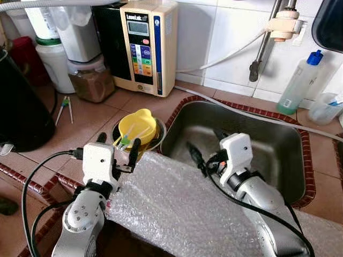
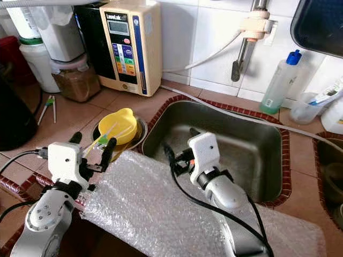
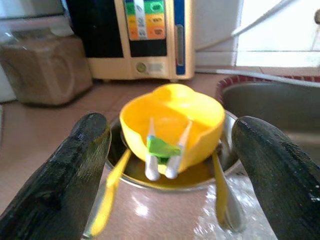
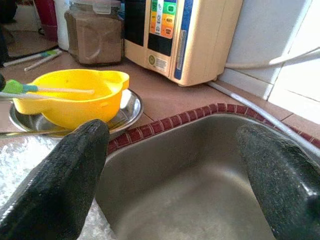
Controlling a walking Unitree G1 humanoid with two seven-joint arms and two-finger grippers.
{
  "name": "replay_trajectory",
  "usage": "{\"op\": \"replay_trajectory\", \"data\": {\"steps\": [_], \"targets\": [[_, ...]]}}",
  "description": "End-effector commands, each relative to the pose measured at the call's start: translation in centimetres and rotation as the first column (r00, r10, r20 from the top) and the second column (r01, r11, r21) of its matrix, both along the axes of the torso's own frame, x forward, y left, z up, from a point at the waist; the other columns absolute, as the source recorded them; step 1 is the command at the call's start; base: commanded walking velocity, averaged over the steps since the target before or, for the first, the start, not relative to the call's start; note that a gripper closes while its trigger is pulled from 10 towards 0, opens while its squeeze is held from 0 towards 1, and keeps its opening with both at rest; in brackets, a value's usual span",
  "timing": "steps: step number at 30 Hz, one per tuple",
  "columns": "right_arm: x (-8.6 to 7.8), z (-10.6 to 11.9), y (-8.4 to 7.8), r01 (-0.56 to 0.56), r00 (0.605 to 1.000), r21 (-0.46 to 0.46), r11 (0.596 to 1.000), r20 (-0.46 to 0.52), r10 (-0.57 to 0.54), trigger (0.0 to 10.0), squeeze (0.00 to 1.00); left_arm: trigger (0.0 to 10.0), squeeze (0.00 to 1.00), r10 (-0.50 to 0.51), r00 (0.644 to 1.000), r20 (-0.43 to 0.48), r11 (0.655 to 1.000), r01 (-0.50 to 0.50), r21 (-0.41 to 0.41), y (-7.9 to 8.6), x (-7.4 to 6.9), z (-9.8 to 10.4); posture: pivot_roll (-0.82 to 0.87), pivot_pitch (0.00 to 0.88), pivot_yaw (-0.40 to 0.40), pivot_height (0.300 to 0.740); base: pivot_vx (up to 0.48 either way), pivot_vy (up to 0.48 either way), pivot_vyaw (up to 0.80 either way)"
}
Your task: Kitchen organization
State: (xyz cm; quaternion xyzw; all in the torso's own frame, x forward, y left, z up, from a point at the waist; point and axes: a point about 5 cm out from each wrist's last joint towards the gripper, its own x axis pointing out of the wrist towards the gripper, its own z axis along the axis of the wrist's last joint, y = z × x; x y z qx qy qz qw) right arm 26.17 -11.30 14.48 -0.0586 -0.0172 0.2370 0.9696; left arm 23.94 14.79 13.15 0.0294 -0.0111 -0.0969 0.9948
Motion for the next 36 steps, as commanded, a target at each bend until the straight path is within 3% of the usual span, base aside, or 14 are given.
{"op": "replay_trajectory", "data": {"steps": [1, 6, 12, 15, 17, 18, 19, 20, 23, 29, 32, 36], "targets": [[0.2, 0.8, 0.0, 0.031, 0.998, -0.039, 0.999, 0.051, -0.029, 10.0, 0.0, 10.0, 0.0, -0.02, 0.999, -0.031, 1.0, 0.02, -0.01, -0.3, 0.2, -0.4, 0.0, 0.008, 0.008, 0.74, 0.0, 0.0, 0.0], [0.4, 1.0, 0.0, 0.036, 0.999, 0.006, 0.999, 0.036, -0.036, 10.0, 0.0, 10.0, 0.0, -0.03, 0.998, -0.048, 0.999, 0.029, -0.022, -0.4, 0.4, -0.7, 0.0, 0.008, 0.008, 0.74, 0.0, 0.0, 0.0], [-0.9, 0.0, 1.0, -0.115, 0.991, 0.018, 0.993, -0.062, 0.116, 10.0, 0.0, 10.0, 0.0, -0.045, 0.996, -0.081, 0.999, 0.043, -0.021, -0.6, 1.0, -1.3, -0.01, 0.008, 0.01, 0.74, 0.0, 0.0, 0.0], [-0.7, -0.1, 0.9, -0.092, 0.996, -0.035, 0.995, -0.016, 0.091, 10.0, 0.0, 10.0, 0.0, -0.049, 0.994, -0.102, 0.999, 0.047, -0.024, -0.6, 1.4, -1.8, -0.01, 0.006, 0.01, 0.74, 0.0, 0.0, 0.0], [-0.7, -0.9, 0.6, -0.09, 0.994, -0.159, 0.983, -0.079, 0.078, 10.0, 0.0, 10.0, 0.0, -0.044, 0.995, -0.092, 0.999, 0.041, -0.031, -0.6, 1.7, -1.7, -0.02, 0.004, 0.013, 0.74, 0.0, 0.0, 0.0], [-0.8, -1.0, 0.6, -0.106, 0.99, -0.178, 0.978, -0.106, 0.088, 10.0, 0.0, 10.0, 0.0, -0.044, 0.995, -0.093, 0.999, 0.041, -0.031, -0.6, 1.7, -1.7, -0.02, 0.004, 0.013, 0.74, 0.0, 0.0, 0.0], [-1.1, -0.9, 0.8, -0.161, 0.98, -0.1, 0.982, -0.133, 0.147, 10.0, 0.0, 1.1, 0.0, -0.05, 0.995, -0.09, 0.998, 0.048, -0.034, -0.7, 1.8, -1.6, -0.02, 0.004, 0.013, 0.74, 0.0, 0.0, 0.0], [-1.4, -0.7, 0.9, -0.191, 0.973, -0.043, 0.981, -0.139, 0.183, 10.0, 0.0, 0.0, 0.0, -0.055, 0.995, -0.088, 0.998, 0.052, -0.033, -0.7, 1.9, -1.6, -0.02, 0.003, 0.012, 0.74, 0.0, 0.0, 0.0], [-1.4, -0.2, 0.6, -0.177, 0.977, 0.043, 0.983, -0.116, 0.181, 10.0, 0.0, 0.0, 0.0, -0.061, 0.995, -0.083, 0.998, 0.058, -0.031, -0.6, 2.0, -1.6, -0.02, 0.003, 0.012, 0.74, 0.0, 0.0, 0.0], [-1.1, 0.1, 0.3, -0.134, 0.988, -0.017, 0.991, -0.074, 0.133, 10.0, 0.0, 0.0, 0.0, -0.068, 0.994, -0.081, 0.997, 0.067, -0.024, -0.6, 2.2, -1.8, -0.03, 0.001, 0.017, 0.74, 0.0, 0.0, 0.0], [-1.3, -0.2, 0.5, -0.152, 0.982, 0.058, 0.987, -0.105, 0.157, 10.0, 0.0, 0.0, 0.0, -0.068, 0.995, -0.076, 0.998, 0.067, -0.02, -0.7, 2.2, -1.8, -0.03, 0.0, 0.018, 0.74, 0.0, 0.0, 0.0], [-1.1, -0.3, 0.4, -0.119, 0.991, -0.005, 0.993, -0.06, 0.118, 10.0, 0.0, 0.0, 0.0, -0.056, 0.995, -0.079, 0.998, 0.055, -0.012, -0.5, 2.3, -1.9, -0.03, 0.0, 0.015, 0.74, 0.0, 0.0, 0.0]]}}
